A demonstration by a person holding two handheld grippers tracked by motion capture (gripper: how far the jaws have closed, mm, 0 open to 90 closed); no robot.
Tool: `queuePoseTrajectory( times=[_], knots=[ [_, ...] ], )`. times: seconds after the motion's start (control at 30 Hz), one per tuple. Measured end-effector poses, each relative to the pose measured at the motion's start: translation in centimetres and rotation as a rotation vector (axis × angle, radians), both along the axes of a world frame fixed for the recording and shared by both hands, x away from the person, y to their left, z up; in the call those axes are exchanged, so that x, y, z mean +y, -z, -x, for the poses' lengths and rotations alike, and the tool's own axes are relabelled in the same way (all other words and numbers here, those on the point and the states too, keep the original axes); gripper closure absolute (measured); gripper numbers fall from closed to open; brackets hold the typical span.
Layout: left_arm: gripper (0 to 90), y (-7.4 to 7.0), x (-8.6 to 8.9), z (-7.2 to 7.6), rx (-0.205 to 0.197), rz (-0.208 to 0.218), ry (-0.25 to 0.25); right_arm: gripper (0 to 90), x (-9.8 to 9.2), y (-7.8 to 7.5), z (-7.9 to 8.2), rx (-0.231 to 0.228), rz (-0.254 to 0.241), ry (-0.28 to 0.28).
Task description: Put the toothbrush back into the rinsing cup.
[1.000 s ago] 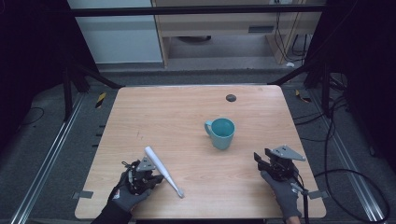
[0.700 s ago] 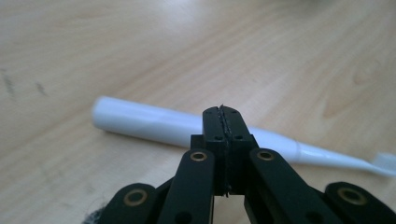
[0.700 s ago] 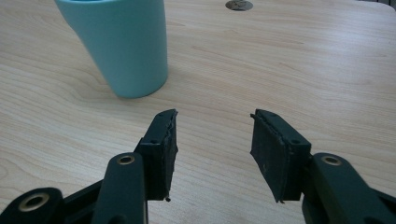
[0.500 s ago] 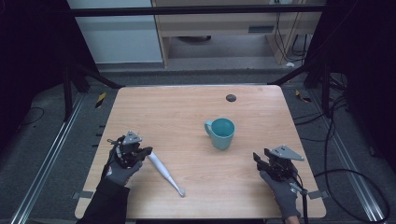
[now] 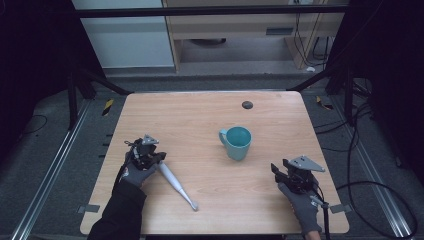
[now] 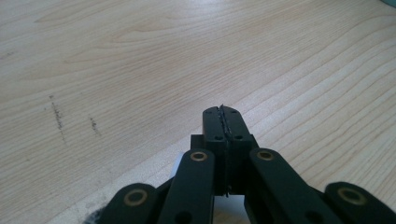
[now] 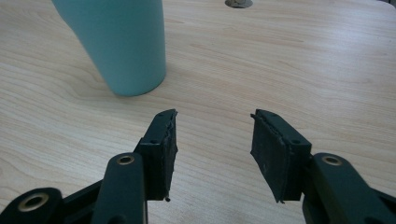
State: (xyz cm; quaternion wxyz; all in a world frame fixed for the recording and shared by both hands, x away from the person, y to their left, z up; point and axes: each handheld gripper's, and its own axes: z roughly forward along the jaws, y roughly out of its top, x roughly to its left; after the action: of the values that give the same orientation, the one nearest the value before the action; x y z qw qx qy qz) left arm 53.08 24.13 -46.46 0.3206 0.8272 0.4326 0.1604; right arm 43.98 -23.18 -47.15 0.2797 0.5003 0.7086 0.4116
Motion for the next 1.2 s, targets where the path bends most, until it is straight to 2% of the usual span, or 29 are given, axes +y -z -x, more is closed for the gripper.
queuePoseTrajectory(
  times=[0.2,0.63,1.2],
  knots=[
    [89.8,0.5,-0.2,0.0,0.017,-0.029,0.008,49.9,0.1,0.0,0.0,0.0,0.006,-0.001],
    [89.8,0.7,0.3,0.5,0.025,-0.029,0.003,49.8,0.0,0.0,0.0,-0.004,0.012,-0.001],
    [89.8,0.6,0.9,1.8,0.025,-0.054,0.0,49.3,-0.1,0.0,0.0,-0.001,0.01,0.002]
  ],
)
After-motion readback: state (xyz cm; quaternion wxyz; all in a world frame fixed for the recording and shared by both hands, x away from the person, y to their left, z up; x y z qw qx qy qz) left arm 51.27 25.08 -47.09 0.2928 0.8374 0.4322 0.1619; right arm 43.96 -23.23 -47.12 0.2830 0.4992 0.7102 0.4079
